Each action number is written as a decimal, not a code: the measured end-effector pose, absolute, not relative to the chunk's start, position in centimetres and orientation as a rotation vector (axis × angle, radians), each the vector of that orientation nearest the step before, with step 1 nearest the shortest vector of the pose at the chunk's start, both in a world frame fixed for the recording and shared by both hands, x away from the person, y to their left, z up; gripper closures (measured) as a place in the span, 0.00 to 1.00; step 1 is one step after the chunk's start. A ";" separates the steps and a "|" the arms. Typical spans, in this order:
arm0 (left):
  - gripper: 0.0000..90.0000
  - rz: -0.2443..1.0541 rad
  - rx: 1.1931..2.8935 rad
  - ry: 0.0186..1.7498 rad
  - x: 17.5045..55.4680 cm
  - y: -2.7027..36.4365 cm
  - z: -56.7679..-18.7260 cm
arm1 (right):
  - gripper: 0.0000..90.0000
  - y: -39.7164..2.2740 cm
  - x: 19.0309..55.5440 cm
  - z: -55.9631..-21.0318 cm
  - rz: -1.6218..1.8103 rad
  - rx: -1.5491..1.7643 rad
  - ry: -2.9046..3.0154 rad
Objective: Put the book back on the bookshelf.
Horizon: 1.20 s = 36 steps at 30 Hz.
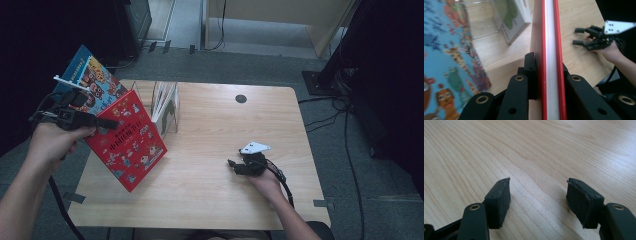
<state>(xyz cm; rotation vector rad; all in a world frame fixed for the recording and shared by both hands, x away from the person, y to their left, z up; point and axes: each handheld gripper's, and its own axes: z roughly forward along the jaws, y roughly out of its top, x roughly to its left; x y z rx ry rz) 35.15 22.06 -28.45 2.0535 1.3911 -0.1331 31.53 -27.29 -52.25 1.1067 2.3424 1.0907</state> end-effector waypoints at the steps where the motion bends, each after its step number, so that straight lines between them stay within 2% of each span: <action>1: 0.89 -0.124 2.047 1.402 35.2 22.3 -28.4 | 0.40 -27.3 31.5 -52.3 1.091 1.106 2.342; 10: 0.89 -0.055 2.033 1.482 36.4 23.9 -28.4 | 0.40 -27.3 31.5 -52.3 1.091 1.105 2.343; 19: 0.89 -0.045 1.992 1.520 38.5 24.3 -28.2 | 0.40 -27.3 31.5 -52.3 1.092 1.100 2.349; 25: 0.89 0.014 2.006 1.536 40.3 23.4 -27.8 | 0.40 -27.3 31.5 -52.3 1.093 1.100 2.349; 36: 0.89 0.047 1.985 1.559 43.2 22.4 -28.7 | 0.40 -27.3 31.2 -52.3 1.093 1.092 2.350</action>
